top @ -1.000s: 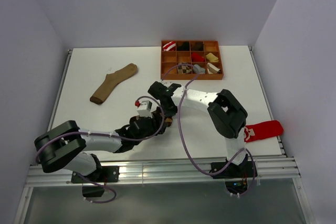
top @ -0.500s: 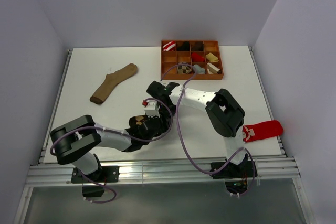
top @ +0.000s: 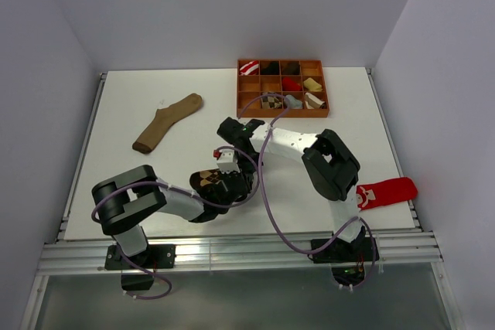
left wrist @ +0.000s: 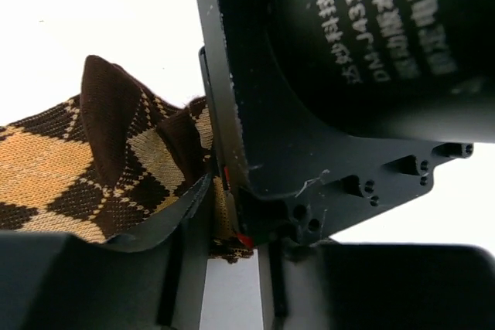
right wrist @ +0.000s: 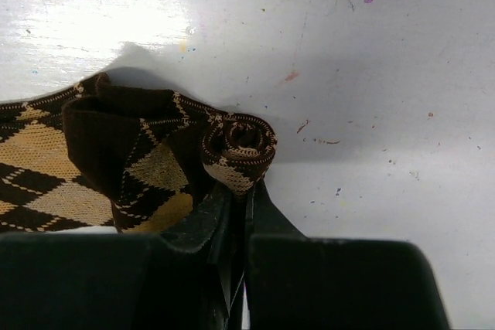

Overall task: Roll the socks
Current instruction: Roll the sock at the center of the board.

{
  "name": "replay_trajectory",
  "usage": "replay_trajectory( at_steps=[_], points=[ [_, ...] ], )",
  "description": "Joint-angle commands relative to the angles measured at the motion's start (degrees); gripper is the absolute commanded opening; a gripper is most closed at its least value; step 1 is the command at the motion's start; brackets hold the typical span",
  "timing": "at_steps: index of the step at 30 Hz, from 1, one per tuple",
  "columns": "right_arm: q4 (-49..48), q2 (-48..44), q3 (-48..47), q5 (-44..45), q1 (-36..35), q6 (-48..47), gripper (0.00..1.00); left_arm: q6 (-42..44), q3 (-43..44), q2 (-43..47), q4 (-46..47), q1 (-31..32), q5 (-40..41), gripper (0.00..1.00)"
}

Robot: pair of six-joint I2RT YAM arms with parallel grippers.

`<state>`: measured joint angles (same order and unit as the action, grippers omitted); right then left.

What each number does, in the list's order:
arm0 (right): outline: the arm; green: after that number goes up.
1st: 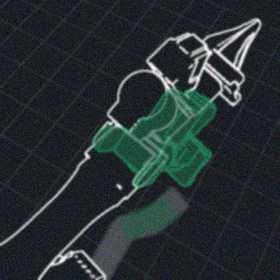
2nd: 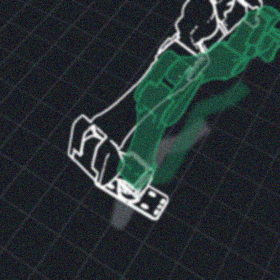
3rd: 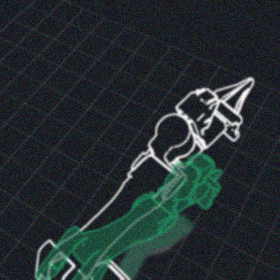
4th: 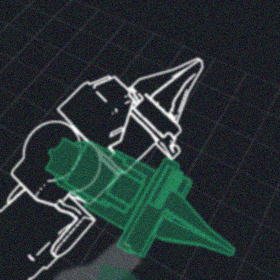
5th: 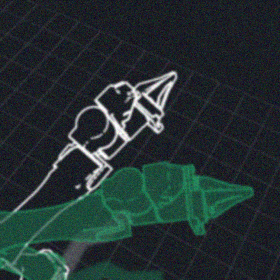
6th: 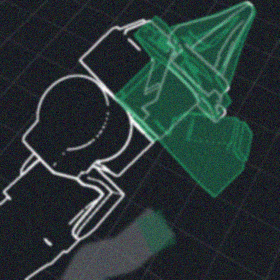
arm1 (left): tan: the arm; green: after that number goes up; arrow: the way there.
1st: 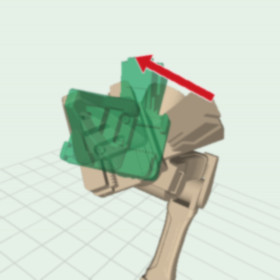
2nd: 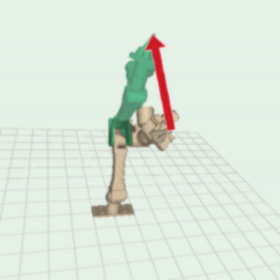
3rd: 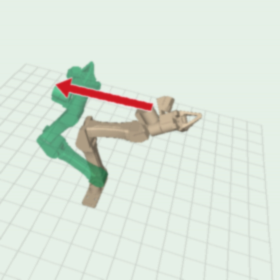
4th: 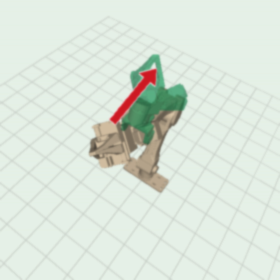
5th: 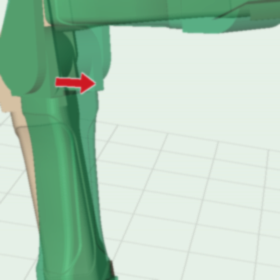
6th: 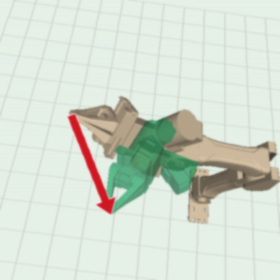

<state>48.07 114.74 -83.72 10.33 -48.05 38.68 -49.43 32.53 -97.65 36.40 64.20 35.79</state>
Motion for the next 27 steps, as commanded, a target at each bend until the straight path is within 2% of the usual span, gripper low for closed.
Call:
replay_trajectory(
  at_steps=[1, 6, 12, 14, 18, 21, 22, 25, 27],
  points=[
    [1.3, 2.7, 0.7, -2.9, -2.2, 0.4, 0.0, -2.1, 0.3, -2.0, -2.2, 0.3, -3.4, 0.31],
    [0.7, 2.3, 0.7, -4.0, -2.1, 0.4, 0.0, -5.4, -0.7, -2.5, -4.1, 0.3, -4.2, 0.28],
    [0.1, 1.1, 1.0, -5.5, -2.1, 0.4, 0.02, -11.8, -1.7, -2.6, -8.3, 0.3, -4.4, 0.09],
    [-1.7, -0.6, 2.2, -6.9, -1.8, 0.8, 0.06, -14.5, -3.3, -1.8, -9.0, 0.3, -3.8, 0.01],
    [-9.0, -7.7, 7.2, -11.3, 0.8, 2.9, 0.17, -16.4, -5.8, 0.0, -7.8, 0.1, -3.1, 0.01],
    [-18.4, -13.8, 12.3, -14.2, 2.9, 4.1, 0.27, -17.5, -7.6, -0.1, -5.7, -1.4, -5.1, 0.01],
    [-20.5, -15.3, 15.1, -15.2, 3.4, 4.6, 0.35, -17.9, -9.0, -0.1, -4.8, -2.6, -6.8, 0.01],
    [-28.8, -21.0, 21.8, -18.6, 5.9, 6.1, 0.44, -19.5, -12.0, 0.0, -0.3, -5.0, -9.9, 0.01],
    [-32.9, -25.0, 25.4, -19.5, 7.0, 6.6, 0.47, -20.3, -13.3, 0.0, 2.4, -5.9, -11.2, 0.01]
  ],
)
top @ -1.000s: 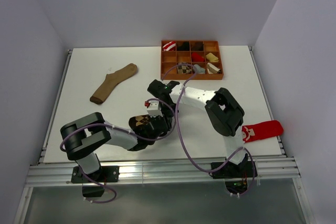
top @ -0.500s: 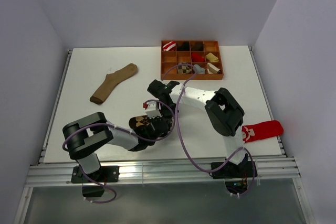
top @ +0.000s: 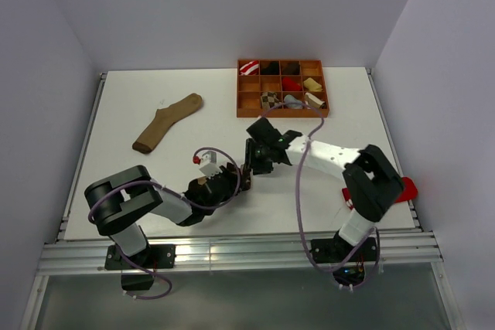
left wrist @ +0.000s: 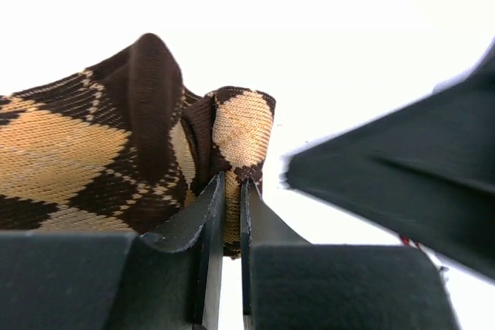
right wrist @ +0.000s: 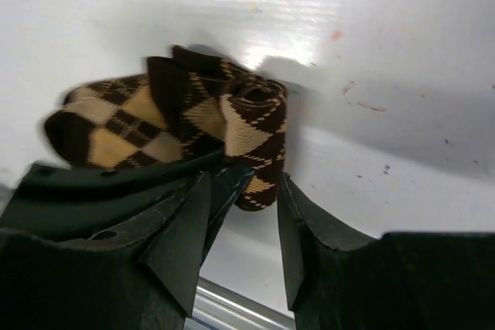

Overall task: Roll the socks
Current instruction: Roll the sock at the center of the board.

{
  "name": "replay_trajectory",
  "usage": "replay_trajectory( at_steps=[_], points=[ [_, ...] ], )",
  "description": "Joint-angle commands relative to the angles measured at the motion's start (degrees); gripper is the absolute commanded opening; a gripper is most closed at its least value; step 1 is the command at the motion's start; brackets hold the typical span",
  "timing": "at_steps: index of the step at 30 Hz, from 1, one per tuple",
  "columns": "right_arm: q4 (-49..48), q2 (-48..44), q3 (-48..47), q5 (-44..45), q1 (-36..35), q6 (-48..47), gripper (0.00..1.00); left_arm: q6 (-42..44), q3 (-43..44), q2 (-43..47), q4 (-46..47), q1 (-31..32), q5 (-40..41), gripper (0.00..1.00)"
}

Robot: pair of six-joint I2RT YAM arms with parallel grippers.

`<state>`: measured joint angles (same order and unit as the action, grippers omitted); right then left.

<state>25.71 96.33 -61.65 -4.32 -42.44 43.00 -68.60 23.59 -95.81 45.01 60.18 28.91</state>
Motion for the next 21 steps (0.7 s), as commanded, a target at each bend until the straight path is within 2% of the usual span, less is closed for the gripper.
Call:
replay_trajectory(
  at_steps=[1, 7, 13, 21],
  points=[
    [-14.9, -7.7, 7.1, -5.7, 2.3, 2.3, 0.47, -1.8, -5.7, -1.8, -5.0, -2.8, -4.9, 0.0],
    [-29.6, -11.9, 18.8, -11.1, 4.2, 1.0, 0.49, -5.9, -10.0, -1.8, 0.7, -5.6, -9.9, 0.01],
    [-37.5, -8.9, 22.6, -14.0, 4.3, 0.9, 0.56, -10.9, -12.3, -2.6, 3.6, -7.3, -13.2, 0.01],
    [-47.0, -2.3, 24.0, -17.4, 4.5, 4.0, 0.55, -13.1, -13.6, -1.6, 2.3, -7.6, -13.5, 0.01]
  ],
)
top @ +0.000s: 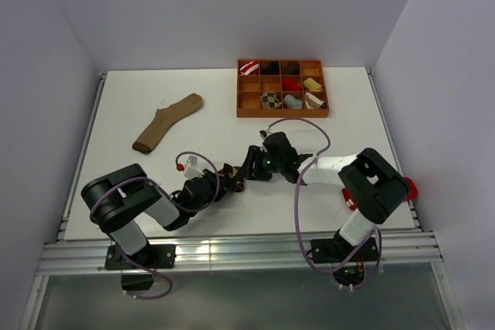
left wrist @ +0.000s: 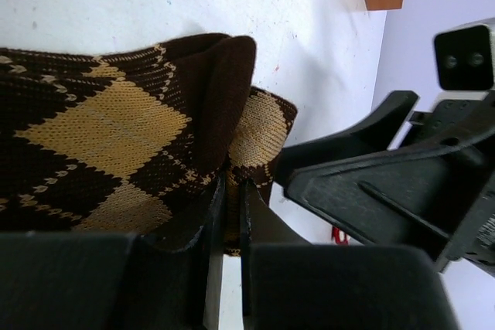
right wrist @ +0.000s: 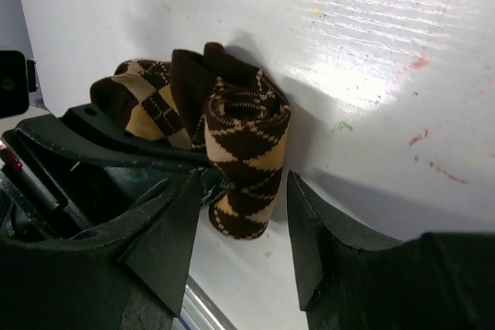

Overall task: Roll the socks
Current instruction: Roll the sock at the center of the board.

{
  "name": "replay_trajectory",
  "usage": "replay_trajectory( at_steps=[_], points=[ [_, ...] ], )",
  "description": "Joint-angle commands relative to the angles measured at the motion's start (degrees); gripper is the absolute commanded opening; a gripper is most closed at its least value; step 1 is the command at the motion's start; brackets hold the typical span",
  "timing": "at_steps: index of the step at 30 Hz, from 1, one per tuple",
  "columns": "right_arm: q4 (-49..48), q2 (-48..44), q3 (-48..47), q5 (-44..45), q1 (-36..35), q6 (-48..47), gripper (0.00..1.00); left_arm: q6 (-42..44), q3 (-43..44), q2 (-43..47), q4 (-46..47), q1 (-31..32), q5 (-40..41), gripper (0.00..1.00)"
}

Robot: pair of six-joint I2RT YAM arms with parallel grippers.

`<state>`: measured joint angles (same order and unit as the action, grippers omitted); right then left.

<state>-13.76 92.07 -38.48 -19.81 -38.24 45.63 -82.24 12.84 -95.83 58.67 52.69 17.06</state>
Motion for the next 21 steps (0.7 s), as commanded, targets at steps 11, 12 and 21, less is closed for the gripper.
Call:
replay_trajectory(
  at_steps=[11, 12, 21],
  points=[
    [-15.4, 10.3, 1.6, -6.5, 0.6, 2.8, 0.39, -0.6, -4.8, -1.3, -10.5, -1.4, -3.3, 0.01],
    [-15.6, 10.8, 1.7, -6.7, 0.7, 2.7, 0.31, -0.3, -4.7, -1.4, -10.5, -1.5, -3.9, 0.01],
    [2.0, 5.1, -2.8, 1.0, 2.5, -4.7, 0.0, 11.1, 3.7, -0.6, -20.7, -5.7, -6.8, 0.28]
  ],
)
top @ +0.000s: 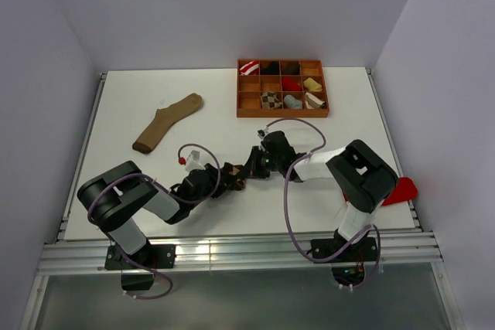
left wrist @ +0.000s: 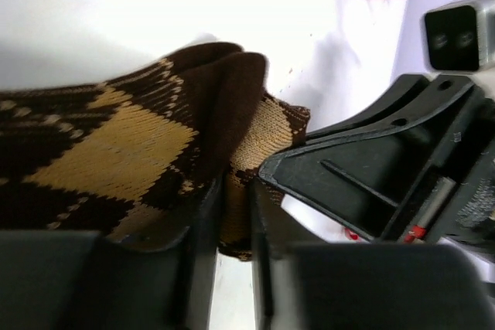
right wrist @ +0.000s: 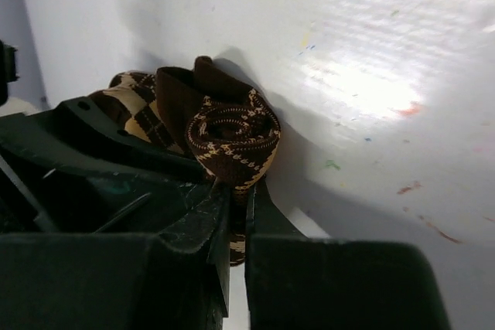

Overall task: Roll the socks
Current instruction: Roll the sock at the center of the board.

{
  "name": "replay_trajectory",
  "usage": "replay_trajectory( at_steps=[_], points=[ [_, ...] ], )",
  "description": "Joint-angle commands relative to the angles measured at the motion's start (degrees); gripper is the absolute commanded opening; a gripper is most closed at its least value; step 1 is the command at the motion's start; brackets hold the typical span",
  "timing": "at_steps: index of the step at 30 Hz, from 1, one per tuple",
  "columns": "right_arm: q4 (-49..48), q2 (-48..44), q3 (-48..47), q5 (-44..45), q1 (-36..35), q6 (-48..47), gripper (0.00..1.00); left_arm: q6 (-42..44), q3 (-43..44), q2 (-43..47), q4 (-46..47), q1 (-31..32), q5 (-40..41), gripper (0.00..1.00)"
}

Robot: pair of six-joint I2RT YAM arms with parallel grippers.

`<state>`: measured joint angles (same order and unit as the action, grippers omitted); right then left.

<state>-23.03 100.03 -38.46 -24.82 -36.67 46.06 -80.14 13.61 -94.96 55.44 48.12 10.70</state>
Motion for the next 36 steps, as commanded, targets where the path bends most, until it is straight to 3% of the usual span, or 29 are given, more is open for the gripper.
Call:
replay_trajectory(
  at_steps=[1, 6, 10, 17, 22, 26, 36],
  points=[
    [13.5, -3.1, -3.7, 7.1, 0.8, -6.8, 0.0, 12.1, 4.0, -1.5, -18.3, -1.2, -0.6, 0.33],
    [29.7, -4.5, -10.0, 17.5, 0.7, -8.9, 0.0, 19.6, 7.6, 0.4, -20.2, -1.1, 1.7, 0.5],
    [40.1, -3.7, -15.3, 23.6, 0.0, -9.1, 0.0, 24.1, 7.8, 4.8, -20.5, -0.8, 4.4, 0.53],
    [57.4, 2.0, -28.1, 31.5, -3.0, -9.3, 0.0, 33.6, 7.1, 15.6, -24.2, 5.7, 19.2, 0.56],
    [62.0, 6.0, -32.3, 32.3, -4.2, -8.4, 0.0, 37.3, 8.6, 15.0, -20.6, 12.0, 23.0, 0.57],
    [64.5, 8.2, -34.6, 32.1, -4.6, -8.2, 0.0, 39.2, 14.1, 8.6, -20.1, 16.3, 24.5, 0.57],
    [67.1, 9.9, -37.0, 32.4, -5.3, -8.6, 0.0, 40.1, 21.0, -0.5, -16.9, 18.2, 28.1, 0.57]
  ],
)
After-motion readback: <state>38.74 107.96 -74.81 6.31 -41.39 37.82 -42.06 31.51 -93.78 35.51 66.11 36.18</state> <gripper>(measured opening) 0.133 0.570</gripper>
